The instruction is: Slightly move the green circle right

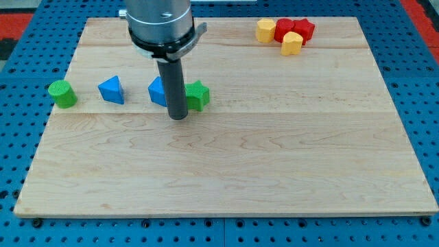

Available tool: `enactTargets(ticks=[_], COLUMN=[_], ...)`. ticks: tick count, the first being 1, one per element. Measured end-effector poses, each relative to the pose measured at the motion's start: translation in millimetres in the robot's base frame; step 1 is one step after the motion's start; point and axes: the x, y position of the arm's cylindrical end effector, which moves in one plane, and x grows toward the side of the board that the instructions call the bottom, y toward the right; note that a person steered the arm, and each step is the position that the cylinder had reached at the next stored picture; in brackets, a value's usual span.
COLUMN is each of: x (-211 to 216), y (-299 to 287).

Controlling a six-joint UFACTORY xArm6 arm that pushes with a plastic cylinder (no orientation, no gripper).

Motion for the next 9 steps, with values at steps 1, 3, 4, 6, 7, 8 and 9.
enactTargets(ticks=[1, 3, 4, 6, 7, 8, 9], x=[-8.8, 6.9, 39.2, 21.5, -0.9, -25.5, -22.8], y=[1.1, 0.0, -74.3, -236.7, -232.9, -231.3, -215.4])
